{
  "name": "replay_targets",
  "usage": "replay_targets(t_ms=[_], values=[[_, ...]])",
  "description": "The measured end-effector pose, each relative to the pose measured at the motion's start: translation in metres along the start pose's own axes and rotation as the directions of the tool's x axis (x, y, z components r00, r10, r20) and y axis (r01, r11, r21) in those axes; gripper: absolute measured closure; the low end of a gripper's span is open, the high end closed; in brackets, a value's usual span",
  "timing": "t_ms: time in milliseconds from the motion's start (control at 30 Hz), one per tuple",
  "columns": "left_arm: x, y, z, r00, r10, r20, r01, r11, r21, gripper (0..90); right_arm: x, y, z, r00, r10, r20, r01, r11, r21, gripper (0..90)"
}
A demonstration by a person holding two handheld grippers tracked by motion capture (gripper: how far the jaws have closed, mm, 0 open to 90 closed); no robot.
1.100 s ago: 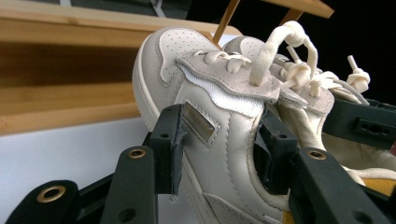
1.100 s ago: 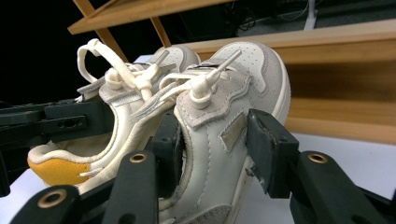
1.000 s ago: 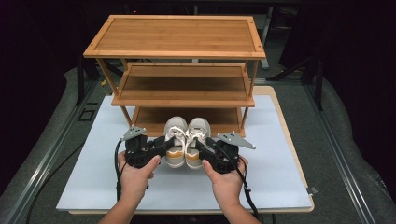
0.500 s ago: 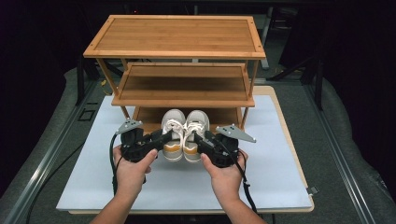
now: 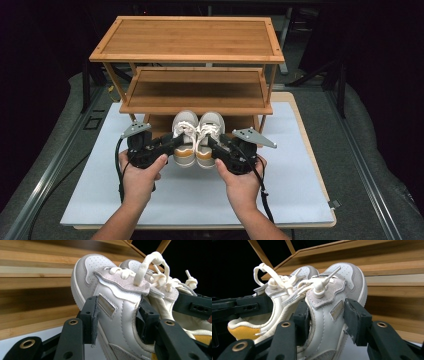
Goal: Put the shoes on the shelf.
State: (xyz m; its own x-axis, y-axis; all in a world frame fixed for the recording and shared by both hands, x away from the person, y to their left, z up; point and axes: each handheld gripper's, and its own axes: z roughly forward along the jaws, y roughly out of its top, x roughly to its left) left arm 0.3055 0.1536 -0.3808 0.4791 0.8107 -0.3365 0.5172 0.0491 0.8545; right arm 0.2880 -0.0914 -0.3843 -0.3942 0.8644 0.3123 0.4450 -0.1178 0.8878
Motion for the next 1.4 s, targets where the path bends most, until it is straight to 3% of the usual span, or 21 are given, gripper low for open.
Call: replay_targets(t_ms=[533, 900, 1033, 1400], values=[[0.004, 0.018, 0.01, 1.0, -0.009, 0.003, 0.009, 0.9999, -0.014, 57.5, -0.002, 0.02, 0.009, 0.9995, -0.022, 0.021, 0.022, 1.0, 0.008, 57.1], [0.007, 0.036, 0.021, 0.9999, -0.014, 0.008, 0.014, 0.9999, -0.01, 57.5, -0.009, 0.037, 0.018, 0.9995, -0.009, 0.029, 0.009, 1.0, 0.016, 57.1], [0.009, 0.045, 0.025, 0.9999, -0.01, 0.001, 0.01, 0.9998, -0.016, 57.4, -0.012, 0.043, 0.024, 0.9998, 0.0, 0.017, 0.0, 1.0, -0.007, 57.1], [0.021, 0.062, 0.042, 0.9995, -0.032, -0.005, 0.032, 0.9994, -0.016, 57.4, -0.018, 0.058, 0.044, 0.9994, 0.015, 0.03, -0.015, 1.0, 0.006, 57.2]])
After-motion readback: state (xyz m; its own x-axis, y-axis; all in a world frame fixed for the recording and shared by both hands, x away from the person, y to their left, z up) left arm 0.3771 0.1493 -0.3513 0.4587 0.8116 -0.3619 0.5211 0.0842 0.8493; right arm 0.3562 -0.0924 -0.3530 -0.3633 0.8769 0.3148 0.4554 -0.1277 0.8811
